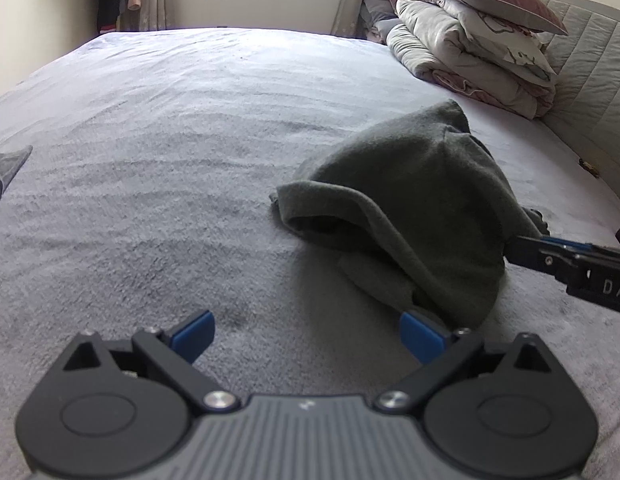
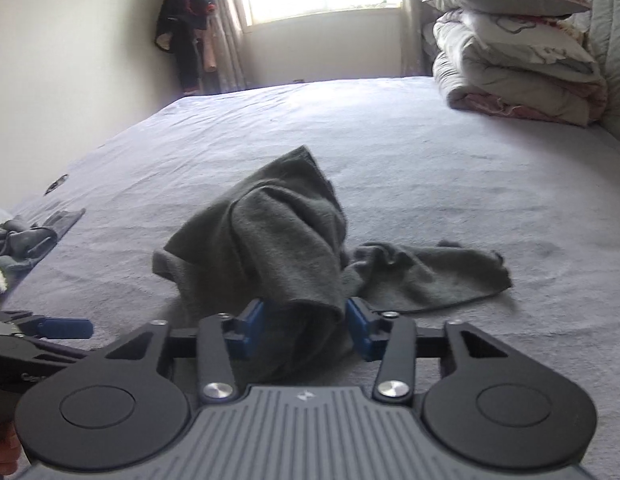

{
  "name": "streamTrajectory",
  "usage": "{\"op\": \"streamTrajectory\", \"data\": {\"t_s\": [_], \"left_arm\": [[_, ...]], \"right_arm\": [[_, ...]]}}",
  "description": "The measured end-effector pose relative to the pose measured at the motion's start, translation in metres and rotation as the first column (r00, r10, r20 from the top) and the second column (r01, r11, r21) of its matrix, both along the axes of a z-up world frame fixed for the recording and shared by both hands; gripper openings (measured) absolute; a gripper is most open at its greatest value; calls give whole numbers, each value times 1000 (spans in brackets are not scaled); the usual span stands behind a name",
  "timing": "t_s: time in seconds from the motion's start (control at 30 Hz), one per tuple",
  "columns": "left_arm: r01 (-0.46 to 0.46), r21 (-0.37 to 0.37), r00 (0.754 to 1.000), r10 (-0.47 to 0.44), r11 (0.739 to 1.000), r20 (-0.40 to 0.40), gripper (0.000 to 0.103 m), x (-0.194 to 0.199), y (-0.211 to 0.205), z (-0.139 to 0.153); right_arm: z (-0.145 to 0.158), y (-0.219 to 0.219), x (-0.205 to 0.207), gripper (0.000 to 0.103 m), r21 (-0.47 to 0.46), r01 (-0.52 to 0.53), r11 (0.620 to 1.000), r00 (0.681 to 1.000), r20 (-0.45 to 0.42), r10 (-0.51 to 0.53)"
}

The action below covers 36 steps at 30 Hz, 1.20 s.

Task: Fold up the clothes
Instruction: 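Grasp the dark grey shirt fabric with the right gripper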

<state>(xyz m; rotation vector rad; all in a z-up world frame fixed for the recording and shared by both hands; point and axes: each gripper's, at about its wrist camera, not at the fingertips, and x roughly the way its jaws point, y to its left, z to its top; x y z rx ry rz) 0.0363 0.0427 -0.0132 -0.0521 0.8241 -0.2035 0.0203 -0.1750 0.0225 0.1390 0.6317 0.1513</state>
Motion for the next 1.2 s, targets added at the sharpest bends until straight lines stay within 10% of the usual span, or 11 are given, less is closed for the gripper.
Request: {"op": "streamTrajectory", "data": {"t_s": [1.2], "left_arm": [[1,-52,999,-2,999,-32,100,7,-3,-5]], "right_arm": [[2,1,4,31,-14,0,1000,995,102,2]]}}
